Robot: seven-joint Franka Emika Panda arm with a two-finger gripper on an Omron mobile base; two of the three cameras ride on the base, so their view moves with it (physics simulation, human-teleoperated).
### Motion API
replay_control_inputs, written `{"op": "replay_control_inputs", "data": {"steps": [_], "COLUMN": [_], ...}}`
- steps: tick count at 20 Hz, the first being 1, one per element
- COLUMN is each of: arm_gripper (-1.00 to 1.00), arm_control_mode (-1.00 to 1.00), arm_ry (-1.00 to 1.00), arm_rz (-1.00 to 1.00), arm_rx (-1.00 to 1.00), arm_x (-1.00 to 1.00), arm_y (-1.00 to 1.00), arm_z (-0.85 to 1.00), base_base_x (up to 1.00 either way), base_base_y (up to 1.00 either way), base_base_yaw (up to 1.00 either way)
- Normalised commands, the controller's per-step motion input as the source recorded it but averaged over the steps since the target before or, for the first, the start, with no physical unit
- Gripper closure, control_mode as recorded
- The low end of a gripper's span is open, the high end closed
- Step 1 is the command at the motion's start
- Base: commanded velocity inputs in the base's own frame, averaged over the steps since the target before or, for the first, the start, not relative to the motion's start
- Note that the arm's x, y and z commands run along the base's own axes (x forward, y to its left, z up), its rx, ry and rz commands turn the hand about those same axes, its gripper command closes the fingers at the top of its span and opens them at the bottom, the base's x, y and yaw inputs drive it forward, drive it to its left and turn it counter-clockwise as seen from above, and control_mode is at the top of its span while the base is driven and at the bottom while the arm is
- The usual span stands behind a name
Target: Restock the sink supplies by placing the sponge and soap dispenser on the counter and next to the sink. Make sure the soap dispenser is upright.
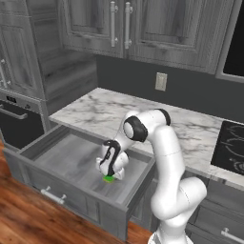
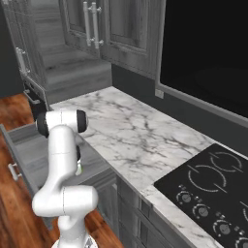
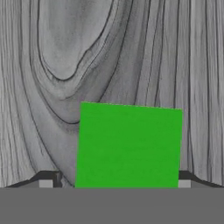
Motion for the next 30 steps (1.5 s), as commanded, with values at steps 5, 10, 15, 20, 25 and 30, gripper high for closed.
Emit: {"op": "replay_control_inputs", "data": {"steps": [5,10,15,20,25,30], "arm_gripper": [1.00,1.00,1.00,1.00,1.00,1.00], "arm_control_mode": [-1.00,-1.00,-1.00,-1.00,-1.00,-1.00], "arm_ry": [0.00,-0.04,-0.14,-0.14,-0.05,0.00], "arm_rz": [-0.01,-0.02,-0.03,0.00,-0.03,-0.05], "arm_rx": [0.00,0.00,0.00,0.00,0.02,0.04], "arm_x": [-0.16,-0.10,-0.32,-0.62,-0.65,-0.47], "arm_y": [0.00,0.06,0.00,-0.11,-0.17,-0.05], "arm_z": [-0.07,0.02,0.54,0.98,1.00,1.00], "base_base_x": [0.00,0.00,0.00,0.00,0.00,0.00], "base_base_y": [0.00,0.00,0.00,0.00,0.00,0.00], "base_base_yaw": [0.00,0.00,0.00,0.00,0.00,0.00]}}
